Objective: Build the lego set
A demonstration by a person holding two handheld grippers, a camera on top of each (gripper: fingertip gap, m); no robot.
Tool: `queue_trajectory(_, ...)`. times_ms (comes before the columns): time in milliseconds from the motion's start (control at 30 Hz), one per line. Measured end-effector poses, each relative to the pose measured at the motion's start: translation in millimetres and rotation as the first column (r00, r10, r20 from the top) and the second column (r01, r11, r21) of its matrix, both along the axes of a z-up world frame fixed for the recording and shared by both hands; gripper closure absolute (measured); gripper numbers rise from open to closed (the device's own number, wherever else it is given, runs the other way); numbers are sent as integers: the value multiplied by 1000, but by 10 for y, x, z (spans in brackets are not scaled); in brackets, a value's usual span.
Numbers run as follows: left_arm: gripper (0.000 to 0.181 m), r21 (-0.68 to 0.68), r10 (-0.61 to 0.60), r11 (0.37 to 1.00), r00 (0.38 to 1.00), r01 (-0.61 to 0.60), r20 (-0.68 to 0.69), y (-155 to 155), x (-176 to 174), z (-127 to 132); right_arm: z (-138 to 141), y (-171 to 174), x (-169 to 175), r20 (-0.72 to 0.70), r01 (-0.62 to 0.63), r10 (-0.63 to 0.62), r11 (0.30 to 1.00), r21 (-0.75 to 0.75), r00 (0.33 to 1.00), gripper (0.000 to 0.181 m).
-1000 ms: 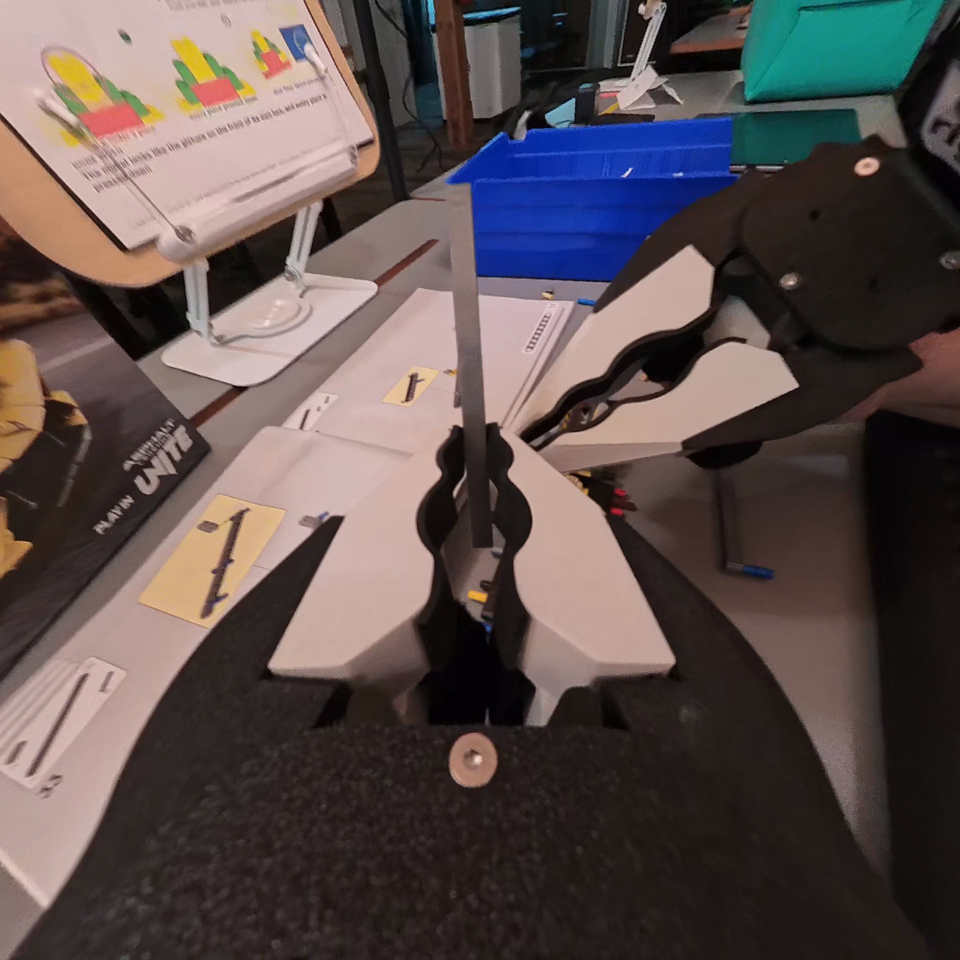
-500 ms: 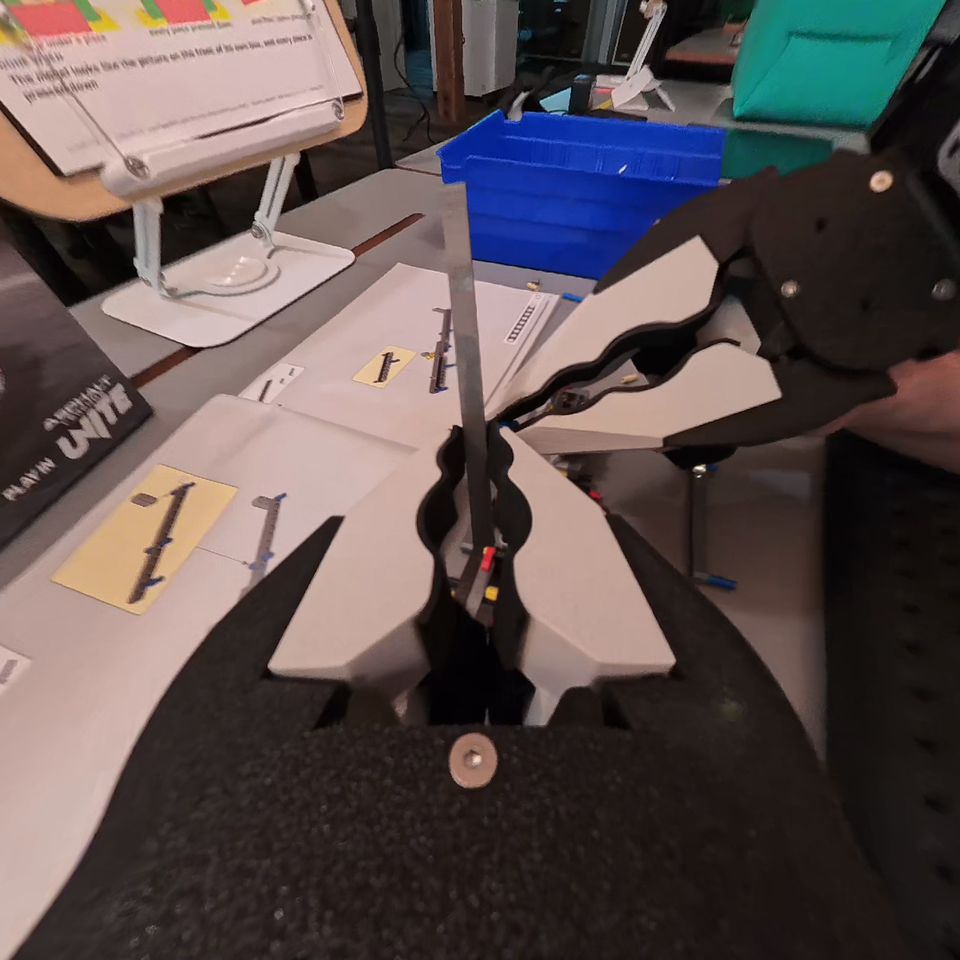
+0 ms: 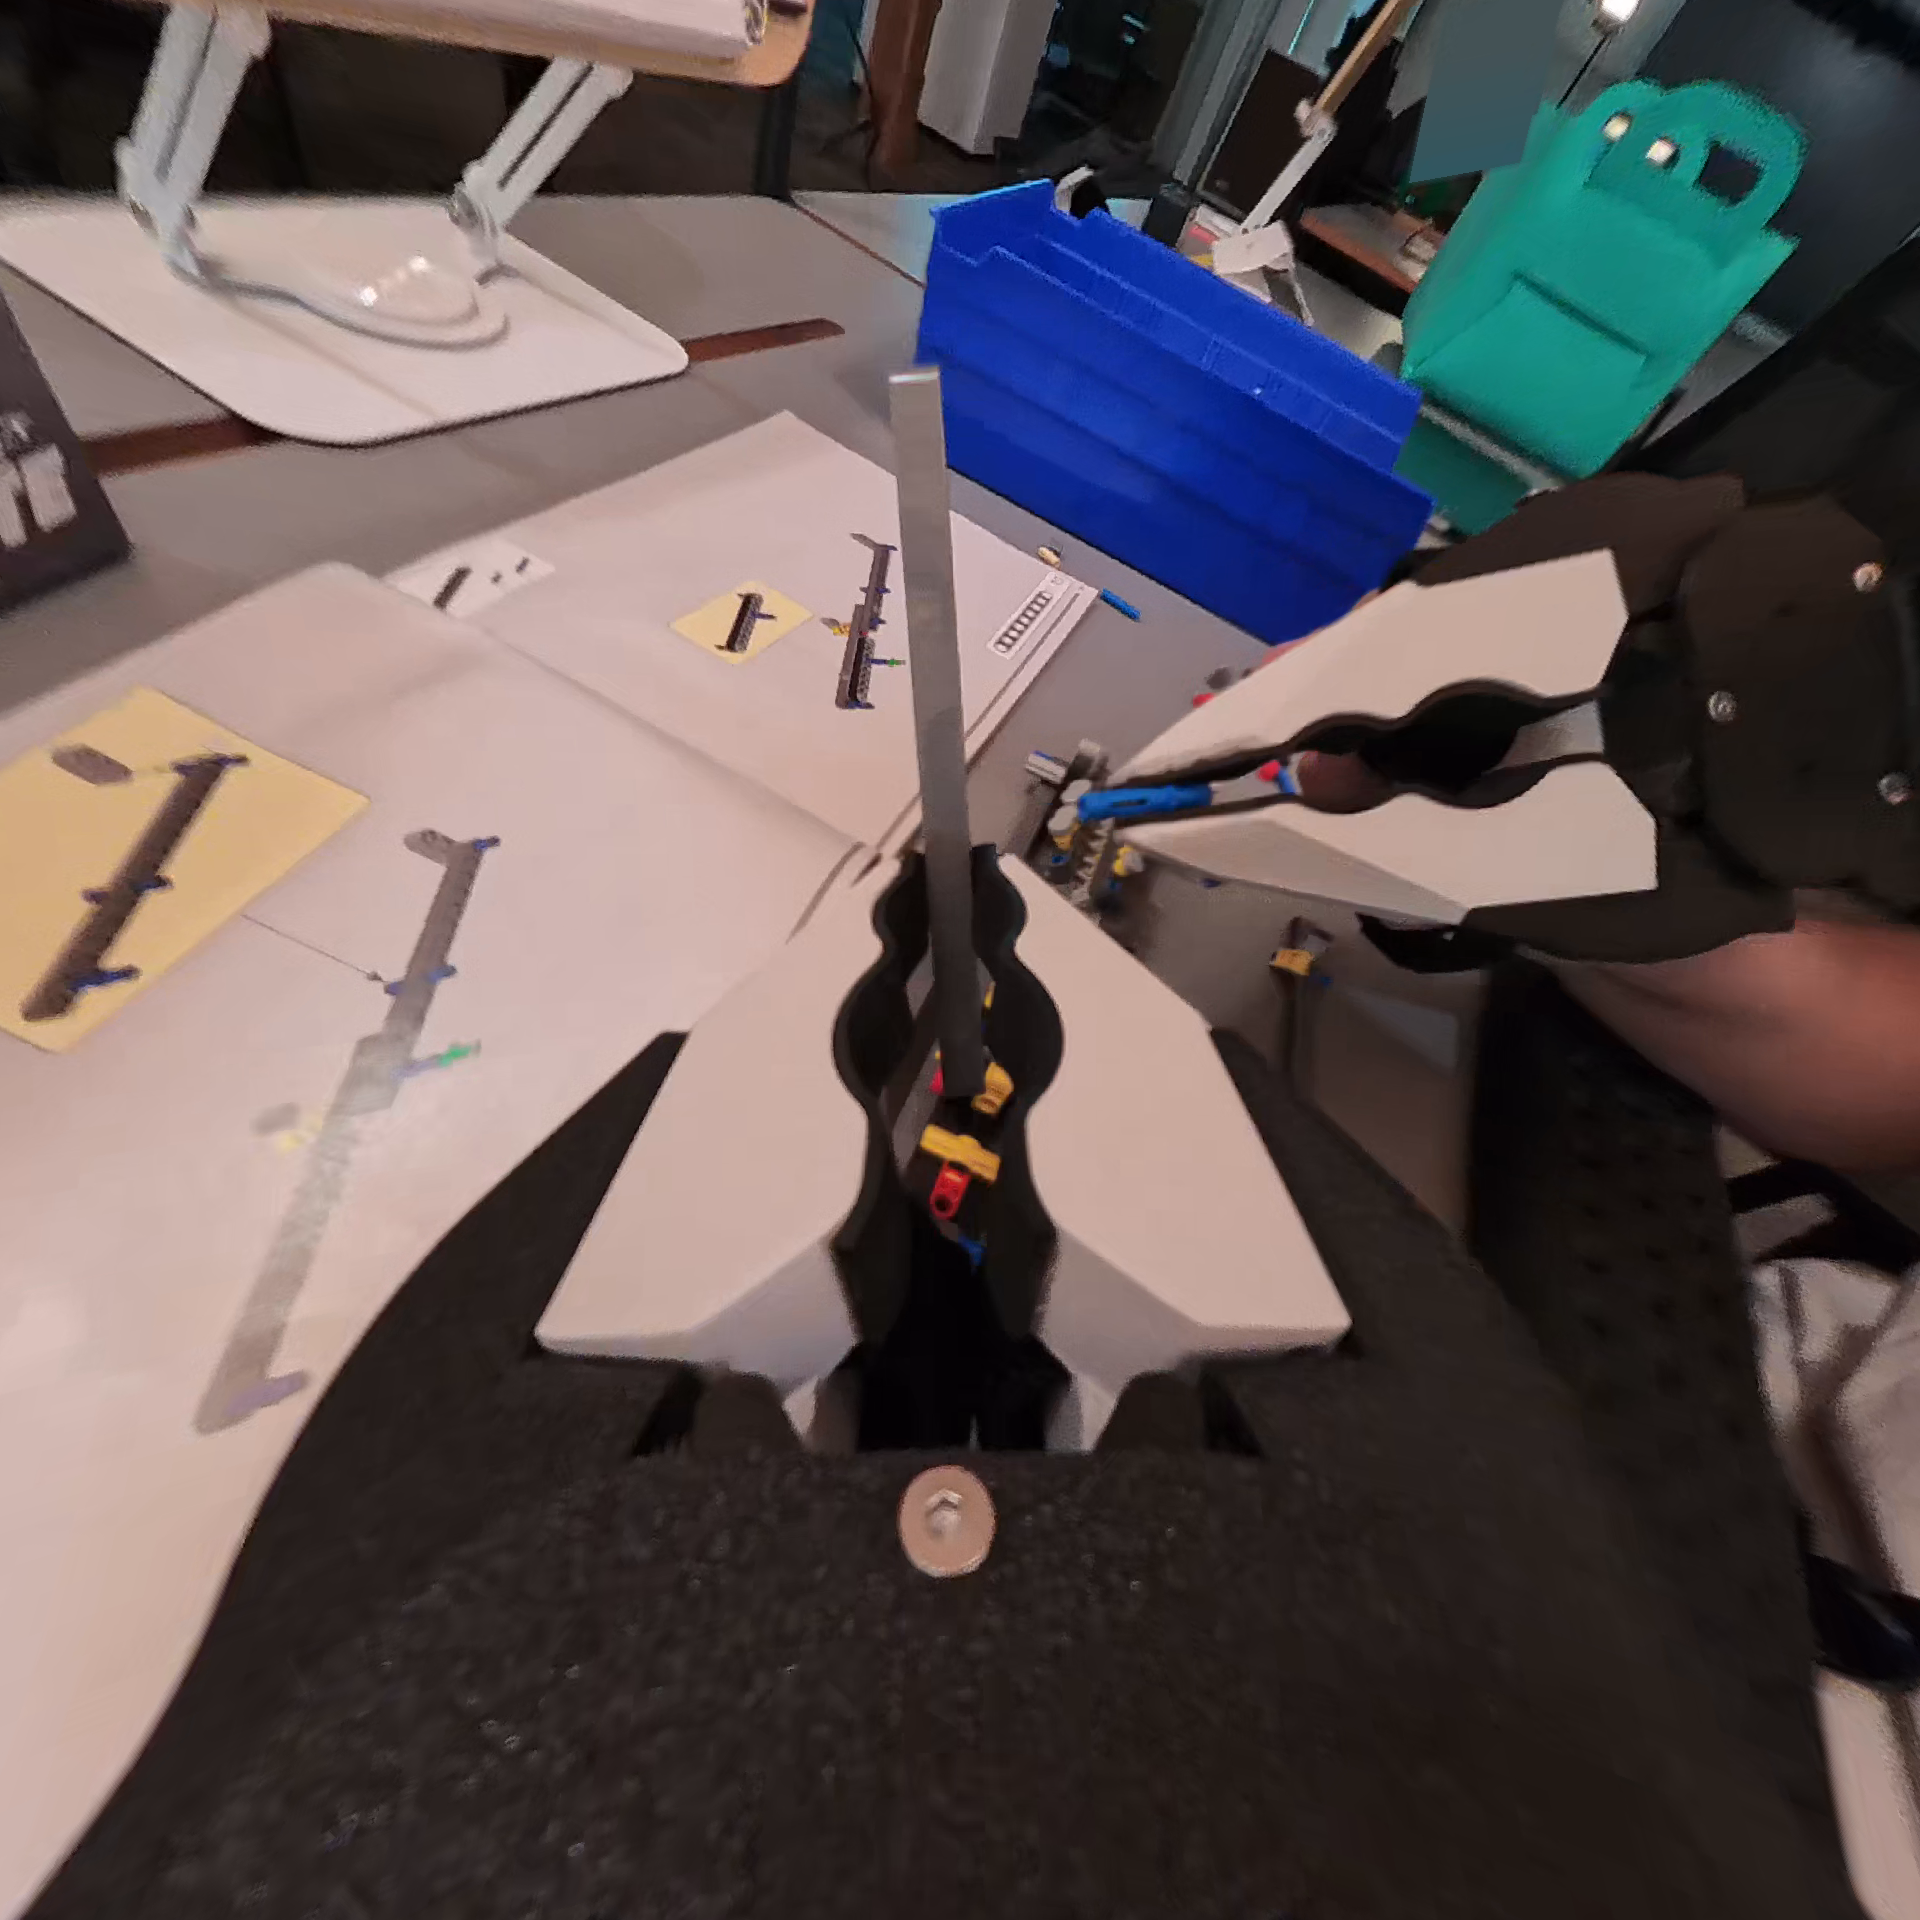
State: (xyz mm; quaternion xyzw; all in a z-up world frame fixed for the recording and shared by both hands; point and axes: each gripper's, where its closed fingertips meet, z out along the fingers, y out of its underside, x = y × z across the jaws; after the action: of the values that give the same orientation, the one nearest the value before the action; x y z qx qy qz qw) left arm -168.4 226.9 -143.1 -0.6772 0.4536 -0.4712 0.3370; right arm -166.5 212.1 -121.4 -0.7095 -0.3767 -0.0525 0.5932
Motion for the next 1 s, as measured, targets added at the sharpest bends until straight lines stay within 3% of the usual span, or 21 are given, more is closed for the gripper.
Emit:
queue_trajectory(67, 175, -64, -15, 998, 1000, 16, 22, -12, 3, 0, 35, 2, -16, -27, 0, 0, 1000, 0, 1000, 179)
queue_trajectory(200, 174, -39, -36, 999, 999, 37, 19, -63, 29, 0, 12, 43, 16, -42, 30, -31, 999, -23, 999, 179)
queue_trajectory(600, 174, 196, 22, 981, 999, -13, -47, -45, 75, -11, -58, 94, 42, -69, 69, -75, 994, -84, 995, 179)
queue_trajectory(1000, 174, 343, 103, 935, 995, -91, -16, -11, 120, 65, -2, 116, 69, -207, 95, -120, 987, -126, 971, 179)
